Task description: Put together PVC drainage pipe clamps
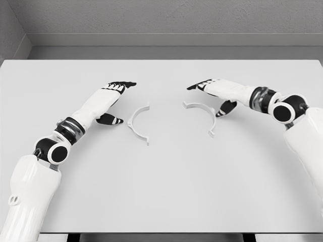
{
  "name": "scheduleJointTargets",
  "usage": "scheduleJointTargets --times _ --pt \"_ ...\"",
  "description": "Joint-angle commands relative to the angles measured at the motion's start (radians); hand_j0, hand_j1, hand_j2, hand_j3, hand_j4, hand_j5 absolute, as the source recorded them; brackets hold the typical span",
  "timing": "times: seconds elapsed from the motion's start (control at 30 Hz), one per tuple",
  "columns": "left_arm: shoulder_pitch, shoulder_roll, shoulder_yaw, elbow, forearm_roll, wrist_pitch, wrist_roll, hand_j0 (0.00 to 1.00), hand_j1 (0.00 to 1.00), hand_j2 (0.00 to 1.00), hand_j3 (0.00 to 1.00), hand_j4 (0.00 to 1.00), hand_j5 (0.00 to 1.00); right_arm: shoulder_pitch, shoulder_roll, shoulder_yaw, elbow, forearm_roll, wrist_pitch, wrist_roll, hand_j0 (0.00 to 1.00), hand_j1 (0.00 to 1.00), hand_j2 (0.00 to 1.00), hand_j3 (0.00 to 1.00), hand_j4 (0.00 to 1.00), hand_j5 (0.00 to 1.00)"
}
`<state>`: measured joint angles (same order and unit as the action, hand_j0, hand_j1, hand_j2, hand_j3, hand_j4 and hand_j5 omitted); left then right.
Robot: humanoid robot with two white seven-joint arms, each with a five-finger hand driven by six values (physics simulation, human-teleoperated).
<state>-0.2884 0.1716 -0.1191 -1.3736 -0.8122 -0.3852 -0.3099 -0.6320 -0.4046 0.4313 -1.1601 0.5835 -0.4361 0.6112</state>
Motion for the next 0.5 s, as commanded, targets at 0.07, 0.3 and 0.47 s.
scheduleJointTargets --times 0.07,0.3,0.47 --pt "0.0 0.0 -0.001 -0.001 0.005 0.0 0.0 1.0 1.0 1.0 1.0 1.0 1.0 0.002 0.006 0.003 -0.007 -0.005 0.002 0.0 1.0 1.0 1.0 1.0 1.0 1.0" --pt "0.0 0.0 -0.001 0.001 0.005 0.002 0.002 1.0 1.0 1.0 1.0 1.0 1.0 0.006 0.004 0.004 -0.012 -0.01 0.0 0.0 1.0 1.0 1.0 1.0 1.0 1.0" --pt "0.0 0.0 0.001 0.002 0.005 0.002 0.002 1.0 1.0 1.0 1.0 1.0 1.0 0.008 0.004 0.012 -0.013 -0.01 0.0 0.0 1.0 1.0 1.0 1.0 1.0 1.0"
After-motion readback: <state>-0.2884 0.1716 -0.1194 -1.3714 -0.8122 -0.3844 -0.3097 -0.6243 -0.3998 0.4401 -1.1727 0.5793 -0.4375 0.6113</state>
